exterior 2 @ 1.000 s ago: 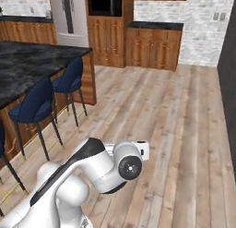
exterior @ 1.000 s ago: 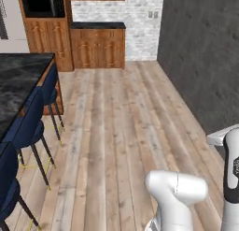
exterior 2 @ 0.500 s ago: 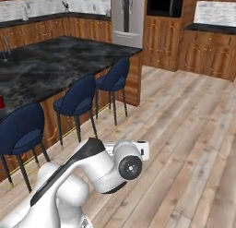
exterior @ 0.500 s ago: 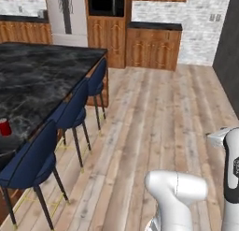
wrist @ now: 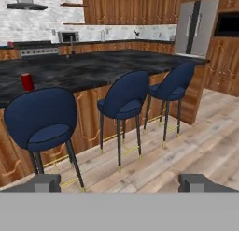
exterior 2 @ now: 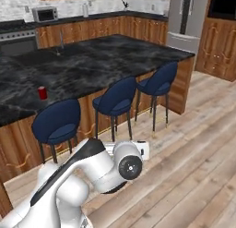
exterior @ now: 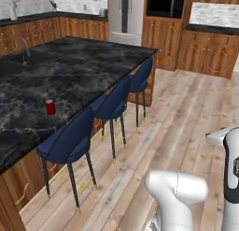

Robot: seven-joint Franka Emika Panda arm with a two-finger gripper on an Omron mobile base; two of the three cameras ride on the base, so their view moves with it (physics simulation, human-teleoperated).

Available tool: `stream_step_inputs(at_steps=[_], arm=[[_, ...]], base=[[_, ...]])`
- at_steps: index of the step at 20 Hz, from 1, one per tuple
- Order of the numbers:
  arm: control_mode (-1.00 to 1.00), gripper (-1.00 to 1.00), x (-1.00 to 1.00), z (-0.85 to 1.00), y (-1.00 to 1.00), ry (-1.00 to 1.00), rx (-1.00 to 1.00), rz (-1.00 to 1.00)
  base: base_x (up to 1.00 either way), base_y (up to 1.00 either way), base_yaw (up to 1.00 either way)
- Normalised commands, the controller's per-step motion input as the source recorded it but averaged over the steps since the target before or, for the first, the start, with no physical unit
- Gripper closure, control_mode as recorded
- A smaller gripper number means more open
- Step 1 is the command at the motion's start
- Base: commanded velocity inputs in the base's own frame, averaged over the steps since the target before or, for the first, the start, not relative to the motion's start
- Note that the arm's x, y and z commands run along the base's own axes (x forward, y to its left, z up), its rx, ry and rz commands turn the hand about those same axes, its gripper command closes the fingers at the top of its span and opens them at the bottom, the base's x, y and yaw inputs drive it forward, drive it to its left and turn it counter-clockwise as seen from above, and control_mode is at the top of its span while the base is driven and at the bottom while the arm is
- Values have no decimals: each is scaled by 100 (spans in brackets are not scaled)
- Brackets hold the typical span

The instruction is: Four empty soda cans are scattered around the kitchen. Gather all the cans and cluster them next to the stove for recycling.

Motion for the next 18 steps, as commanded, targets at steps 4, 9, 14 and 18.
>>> stream_step_inputs(at_steps=[4, 9, 14, 18], arm=[[100, -100, 0, 0, 0, 0, 0, 0], [100, -100, 0, 0, 0, 0, 0, 0], [100, -100, 0, 0, 0, 0, 0, 0], [100, -100, 0, 0, 0, 0, 0, 0]], base=[[-4, 0, 47], [-4, 0, 47], [-4, 0, 47], [-4, 0, 47]])
